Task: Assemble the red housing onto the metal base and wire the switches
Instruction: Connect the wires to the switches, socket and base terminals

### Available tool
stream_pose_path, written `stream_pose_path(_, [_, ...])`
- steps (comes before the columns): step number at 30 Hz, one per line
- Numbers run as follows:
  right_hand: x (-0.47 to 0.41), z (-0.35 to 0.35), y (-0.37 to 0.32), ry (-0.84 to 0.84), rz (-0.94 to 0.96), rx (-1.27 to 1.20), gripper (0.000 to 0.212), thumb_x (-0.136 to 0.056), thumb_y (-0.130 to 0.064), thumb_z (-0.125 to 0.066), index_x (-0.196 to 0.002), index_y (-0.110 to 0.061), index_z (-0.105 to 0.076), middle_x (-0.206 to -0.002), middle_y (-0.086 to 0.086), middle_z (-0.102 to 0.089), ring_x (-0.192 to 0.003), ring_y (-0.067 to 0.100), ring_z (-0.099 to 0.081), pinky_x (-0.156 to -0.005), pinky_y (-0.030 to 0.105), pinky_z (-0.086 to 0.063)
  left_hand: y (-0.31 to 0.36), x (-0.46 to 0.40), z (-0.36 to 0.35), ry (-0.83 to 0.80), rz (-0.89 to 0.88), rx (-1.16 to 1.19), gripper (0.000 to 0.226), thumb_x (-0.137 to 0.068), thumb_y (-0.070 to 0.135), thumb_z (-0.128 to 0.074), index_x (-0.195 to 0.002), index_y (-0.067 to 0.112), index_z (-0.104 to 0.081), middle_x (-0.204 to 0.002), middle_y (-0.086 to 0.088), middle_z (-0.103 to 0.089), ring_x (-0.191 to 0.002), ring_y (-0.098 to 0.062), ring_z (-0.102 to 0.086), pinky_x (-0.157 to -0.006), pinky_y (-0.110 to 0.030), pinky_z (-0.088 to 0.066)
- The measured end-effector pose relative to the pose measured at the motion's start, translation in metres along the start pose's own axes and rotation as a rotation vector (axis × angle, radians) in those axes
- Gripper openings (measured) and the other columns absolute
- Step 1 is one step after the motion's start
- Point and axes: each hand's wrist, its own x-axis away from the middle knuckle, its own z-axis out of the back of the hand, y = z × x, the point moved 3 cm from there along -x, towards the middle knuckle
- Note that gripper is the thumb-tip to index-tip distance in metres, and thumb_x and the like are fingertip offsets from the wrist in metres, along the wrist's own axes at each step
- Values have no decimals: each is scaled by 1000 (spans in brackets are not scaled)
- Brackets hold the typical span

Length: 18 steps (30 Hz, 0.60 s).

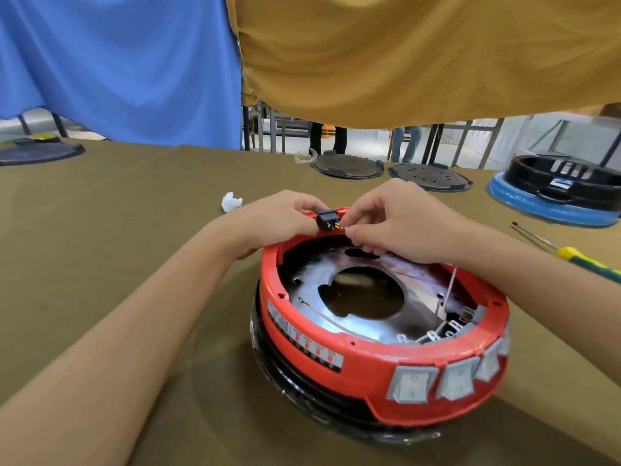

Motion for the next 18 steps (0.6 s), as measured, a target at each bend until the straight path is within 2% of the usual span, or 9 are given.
stream_pose_path(6, [3, -7, -1, 22, -41, 24, 14, -88, -14, -68, -87, -22, -78, -62, -15, -71, -60, -2, -66, -55, 10, -51, 1, 1, -1, -4, 6, 11, 30, -88, 13, -56, -110, 27, -70, -107, -14, -74, -104, -40, -68, -97, -60, -51])
stream_pose_path(8, [3, -7, -1, 47, -47, 12, 15, -88, -12, -66, -86, -21, -78, -63, -12, -72, -59, 1, -67, -55, 11, -52, 2, 1, -1, -7, 6, 13, 33, -83, 15, -56, -111, 27, -70, -108, -15, -73, -105, -41, -68, -97, -60, -50])
stream_pose_path(12, [3, -7, -1, 61, -48, -8, 15, -88, -12, -66, -87, -20, -78, -65, -9, -73, -58, 5, -69, -58, 19, -57, 1, 0, -1, -2, 5, 11, 31, -89, 11, -55, -111, 26, -70, -107, -15, -73, -103, -39, -68, -97, -59, -51])
stream_pose_path(18, [3, -9, 0, 49, -48, -21, 12, -90, -14, -67, -88, -20, -78, -65, -8, -73, -58, 7, -70, -57, 18, -57, 0, 0, -1, 5, 13, 8, 31, -92, 8, -55, -112, 25, -70, -107, -15, -73, -103, -39, -69, -96, -58, -52])
